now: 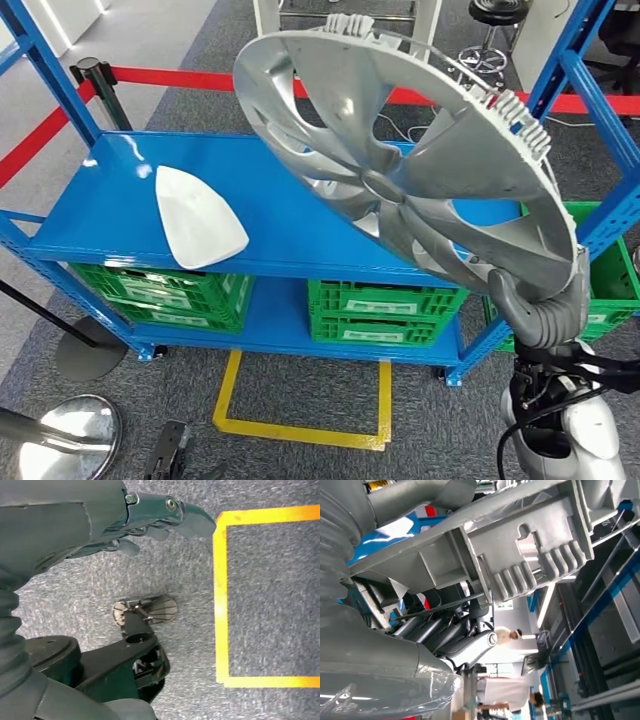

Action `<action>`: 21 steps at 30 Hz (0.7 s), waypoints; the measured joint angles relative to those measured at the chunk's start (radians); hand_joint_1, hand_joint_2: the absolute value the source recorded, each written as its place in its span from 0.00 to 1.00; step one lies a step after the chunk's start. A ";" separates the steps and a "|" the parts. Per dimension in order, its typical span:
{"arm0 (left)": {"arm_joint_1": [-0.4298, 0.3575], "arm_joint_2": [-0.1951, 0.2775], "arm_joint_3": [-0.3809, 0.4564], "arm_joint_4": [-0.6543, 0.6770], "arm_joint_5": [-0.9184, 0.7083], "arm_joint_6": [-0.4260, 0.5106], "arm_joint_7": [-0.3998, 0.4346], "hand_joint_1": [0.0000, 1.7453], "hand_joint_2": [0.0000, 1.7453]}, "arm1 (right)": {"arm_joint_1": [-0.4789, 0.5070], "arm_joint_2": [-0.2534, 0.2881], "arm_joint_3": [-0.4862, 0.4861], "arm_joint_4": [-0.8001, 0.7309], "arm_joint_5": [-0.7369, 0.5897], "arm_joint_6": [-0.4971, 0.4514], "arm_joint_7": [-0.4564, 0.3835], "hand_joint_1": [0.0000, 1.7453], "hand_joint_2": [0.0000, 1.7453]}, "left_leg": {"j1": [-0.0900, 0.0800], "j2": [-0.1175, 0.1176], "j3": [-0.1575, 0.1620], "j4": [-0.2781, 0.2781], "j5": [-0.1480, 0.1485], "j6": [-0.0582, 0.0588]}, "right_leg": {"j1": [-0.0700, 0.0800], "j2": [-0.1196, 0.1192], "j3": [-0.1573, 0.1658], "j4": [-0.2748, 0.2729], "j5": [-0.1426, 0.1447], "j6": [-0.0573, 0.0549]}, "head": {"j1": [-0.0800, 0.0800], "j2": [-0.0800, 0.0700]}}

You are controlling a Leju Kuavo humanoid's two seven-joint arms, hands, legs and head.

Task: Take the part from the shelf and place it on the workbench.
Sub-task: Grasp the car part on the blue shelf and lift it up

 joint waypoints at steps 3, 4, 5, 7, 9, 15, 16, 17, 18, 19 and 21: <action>0.005 0.004 0.000 0.000 -0.006 0.001 0.002 0.00 1.00 | 0.014 -0.001 -0.006 0.000 0.005 0.001 -0.004 1.00 1.00 | 0.003 -0.002 -0.027 0.058 -0.076 -0.019 | -0.006 -0.002 -0.024 -0.004 0.034 -0.024 | -0.004 0.000; 0.006 0.004 0.000 0.000 -0.008 0.001 0.003 0.00 1.00 | 0.018 -0.001 -0.007 0.000 0.007 0.002 -0.006 1.00 1.00 | 0.004 -0.002 -0.044 0.116 -0.132 -0.025 | -0.006 -0.002 -0.035 -0.003 0.047 -0.028 | -0.006 0.000; 0.005 0.004 0.000 0.000 -0.010 0.000 0.003 0.00 1.00 | 0.023 -0.001 -0.009 0.000 0.010 0.003 -0.007 1.00 1.00 | 0.006 -0.002 -0.060 0.186 -0.181 -0.030 | -0.006 -0.002 -0.050 -0.002 0.058 -0.030 | -0.007 0.000; 0.005 0.004 0.000 0.000 -0.011 0.000 0.003 0.00 1.00 | 0.033 -0.001 -0.013 0.000 0.014 0.004 -0.009 1.00 1.00 | 0.009 -0.001 -0.070 0.288 -0.214 -0.034 | -0.006 -0.003 -0.079 -0.001 0.080 -0.028 | -0.007 0.000; 0.004 0.005 0.000 0.000 -0.012 -0.001 0.003 0.00 1.00 | 0.039 -0.001 -0.015 0.000 0.015 0.004 -0.009 1.00 1.00 | 0.010 -0.001 -0.025 0.271 -0.172 -0.032 | -0.006 -0.003 -0.107 0.001 0.100 -0.024 | -0.008 0.000; -0.006 0.004 0.000 -0.002 -0.012 -0.001 0.003 0.00 1.00 | 0.043 -0.001 -0.024 -0.004 0.017 0.004 -0.010 1.00 1.00 | 0.004 -0.004 0.170 -0.026 -0.160 -0.002 | -0.003 -0.004 -0.149 -0.007 0.163 0.004 | -0.006 0.000; -0.004 0.004 0.000 -0.002 -0.012 -0.001 0.003 0.00 1.00 | 0.045 -0.001 -0.024 -0.004 0.017 0.004 -0.010 1.00 1.00 | 0.004 -0.002 0.160 -0.027 -0.151 0.005 | -0.005 0.000 -0.153 -0.010 0.170 0.010 | -0.007 0.000; -0.002 0.004 0.000 -0.002 -0.011 -0.001 0.003 0.00 1.00 | 0.047 -0.002 -0.025 -0.004 0.017 0.004 -0.010 1.00 1.00 | 0.006 0.000 0.151 -0.028 -0.141 0.012 | -0.006 0.004 -0.160 -0.004 0.163 0.016 | -0.006 0.000; 0.000 0.004 0.000 -0.002 -0.011 -0.001 0.003 0.00 1.00 | 0.049 -0.002 -0.027 -0.004 0.017 0.005 -0.011 1.00 1.00 | 0.008 0.001 0.140 -0.029 -0.130 0.018 | -0.006 0.008 -0.170 0.020 0.135 0.021 | -0.002 0.000; 0.001 0.005 0.001 -0.002 -0.011 -0.001 0.003 0.00 1.00 | 0.049 -0.002 -0.030 -0.004 0.016 0.005 -0.011 1.00 1.00 | 0.010 0.002 0.129 -0.030 -0.120 0.023 | -0.007 0.009 -0.182 0.066 0.090 0.025 | 0.002 0.000; 0.001 0.005 0.001 -0.002 -0.009 -0.001 0.002 0.00 1.00 | 0.049 -0.002 -0.034 -0.004 0.016 0.007 -0.011 1.00 1.00 | 0.008 0.002 0.107 -0.027 -0.100 0.028 | -0.006 0.004 -0.208 0.200 -0.008 0.030 | 0.008 0.000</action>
